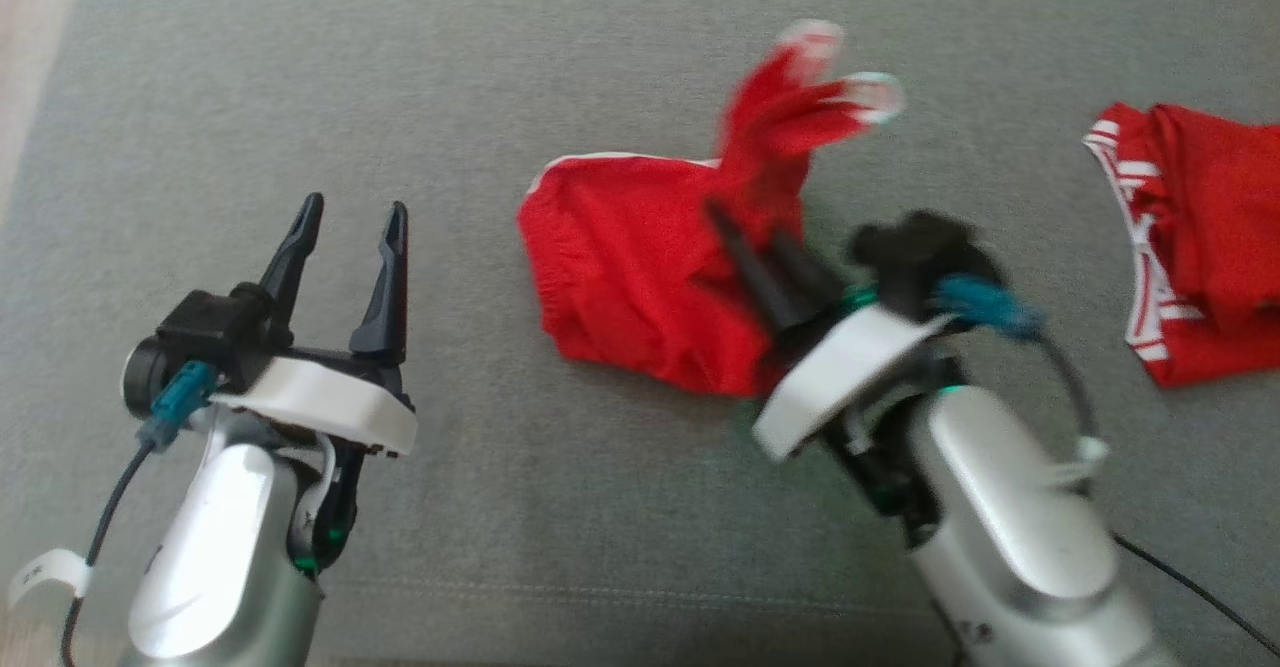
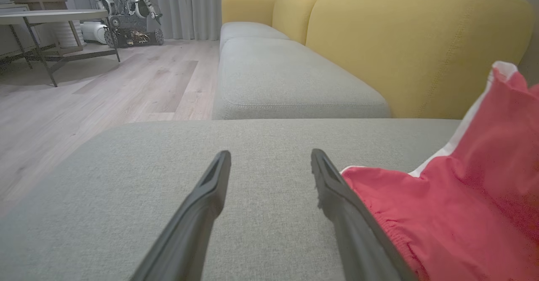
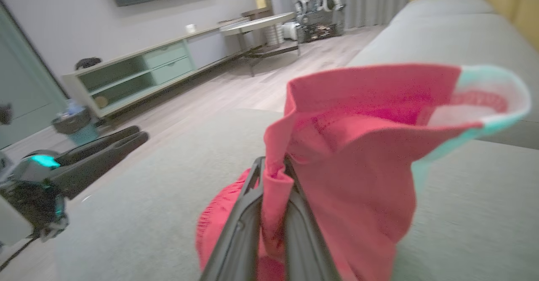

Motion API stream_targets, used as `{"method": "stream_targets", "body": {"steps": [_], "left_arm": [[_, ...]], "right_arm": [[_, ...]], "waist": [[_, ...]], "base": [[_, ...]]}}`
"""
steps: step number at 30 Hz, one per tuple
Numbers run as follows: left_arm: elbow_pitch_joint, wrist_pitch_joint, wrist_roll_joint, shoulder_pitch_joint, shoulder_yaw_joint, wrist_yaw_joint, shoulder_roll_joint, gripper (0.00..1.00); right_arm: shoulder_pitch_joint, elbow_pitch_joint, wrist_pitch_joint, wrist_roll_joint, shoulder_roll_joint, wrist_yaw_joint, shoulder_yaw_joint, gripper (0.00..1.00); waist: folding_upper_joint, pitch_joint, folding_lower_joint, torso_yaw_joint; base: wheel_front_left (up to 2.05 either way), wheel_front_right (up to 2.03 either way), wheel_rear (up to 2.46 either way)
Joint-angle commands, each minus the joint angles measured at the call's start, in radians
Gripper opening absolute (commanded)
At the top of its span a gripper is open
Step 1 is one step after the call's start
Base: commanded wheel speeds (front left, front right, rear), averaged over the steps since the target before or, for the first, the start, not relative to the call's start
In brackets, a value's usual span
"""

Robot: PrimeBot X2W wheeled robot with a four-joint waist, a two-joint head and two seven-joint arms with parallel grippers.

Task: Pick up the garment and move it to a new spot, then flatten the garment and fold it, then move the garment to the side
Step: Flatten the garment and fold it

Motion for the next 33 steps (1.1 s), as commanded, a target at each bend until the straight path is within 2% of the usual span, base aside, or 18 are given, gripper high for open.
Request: {"method": "stream_targets", "body": {"steps": [1, 6, 12, 13, 14, 27, 30, 33], "left_arm": [[-0.026, -0.003, -0.004, -0.023, 0.032, -0.001, 0.017, 1.0], [-0.021, -0.005, -0.007, -0.038, 0.02, -0.004, 0.001, 1.0], [-0.009, -0.009, -0.009, -0.049, 0.02, -0.008, -0.002, 1.0], [-0.009, -0.009, -0.009, -0.05, 0.021, -0.008, -0.002, 1.0], [-0.008, -0.01, -0.009, -0.05, 0.022, -0.007, -0.002, 1.0], [-0.004, -0.013, -0.003, -0.045, 0.033, -0.002, 0.008, 1.0], [-0.007, -0.013, -0.001, -0.036, 0.037, 0.002, 0.014, 1.0], [-0.013, -0.013, 0.002, -0.022, 0.041, 0.009, 0.022, 1.0]], "right_arm": [[-0.027, -0.009, 0.007, 0.022, 0.009, -0.001, 0.058, 0.0], [-0.065, 0.095, 0.003, 0.102, 0.009, -0.001, 0.193, 0.0], [-0.109, 0.212, -0.04, 0.16, 0.009, -0.001, 0.239, 0.0], [-0.116, 0.224, -0.046, 0.167, 0.009, -0.001, 0.244, 0.4], [-0.124, 0.231, -0.059, 0.172, 0.009, -0.001, 0.248, 1.0], [-0.2, 0.225, -0.183, 0.2, 0.009, -0.001, 0.258, 1.0], [-0.184, 0.198, -0.202, 0.173, 0.009, -0.001, 0.213, 1.0], [-0.14, 0.158, -0.22, 0.123, 0.009, -0.001, 0.117, 1.0]], "waist": [[0.0, -0.003, 0.0, 0.023], [0.0, 0.011, 0.0, 0.066], [0.0, 0.025, 0.0, 0.084], [0.0, 0.026, 0.0, 0.084], [0.0, 0.028, 0.0, 0.083], [0.0, 0.014, 0.0, 0.045], [0.0, 0.004, 0.0, 0.03], [0.0, -0.006, 0.0, 0.014]], "base": [[0.0, 0.0, 0.0], [0.0, 0.0, 0.0], [0.0, 0.0, 0.0], [0.0, 0.0, 0.0], [0.0, 0.0, 0.0], [0.0, 0.0, 0.0], [0.0, 0.0, 0.0], [0.0, 0.0, 0.0]]}}
